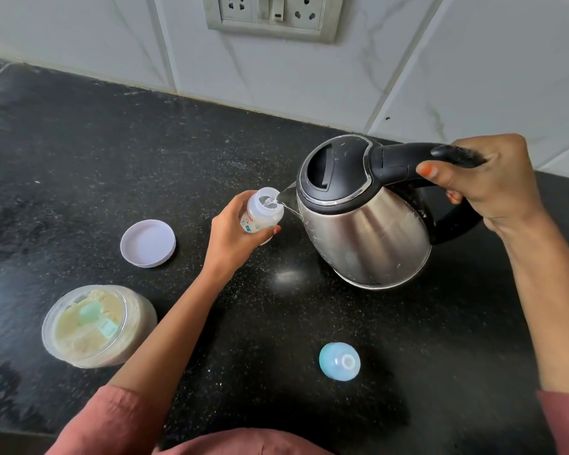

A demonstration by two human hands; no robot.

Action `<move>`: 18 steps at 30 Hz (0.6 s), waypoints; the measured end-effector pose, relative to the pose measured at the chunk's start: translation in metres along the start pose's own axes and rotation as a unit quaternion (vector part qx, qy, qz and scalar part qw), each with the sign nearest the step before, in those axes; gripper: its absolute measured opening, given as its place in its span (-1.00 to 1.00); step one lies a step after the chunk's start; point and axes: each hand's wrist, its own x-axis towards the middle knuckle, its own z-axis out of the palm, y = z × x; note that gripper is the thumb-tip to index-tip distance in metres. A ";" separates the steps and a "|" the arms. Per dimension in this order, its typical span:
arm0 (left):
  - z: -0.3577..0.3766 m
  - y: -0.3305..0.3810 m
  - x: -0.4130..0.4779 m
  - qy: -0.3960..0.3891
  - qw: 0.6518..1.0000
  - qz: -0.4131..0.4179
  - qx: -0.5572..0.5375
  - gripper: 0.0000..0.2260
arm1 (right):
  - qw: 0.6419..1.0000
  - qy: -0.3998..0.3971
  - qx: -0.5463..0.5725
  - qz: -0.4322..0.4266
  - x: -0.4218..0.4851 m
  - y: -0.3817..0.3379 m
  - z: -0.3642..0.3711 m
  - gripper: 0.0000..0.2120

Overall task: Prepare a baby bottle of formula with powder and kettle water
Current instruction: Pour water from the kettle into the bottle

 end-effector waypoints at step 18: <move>-0.001 -0.002 -0.001 0.007 1.000 0.001 0.004 -0.49 | 1.000 0.001 -0.018 -0.010 0.001 -0.006 0.001 -0.70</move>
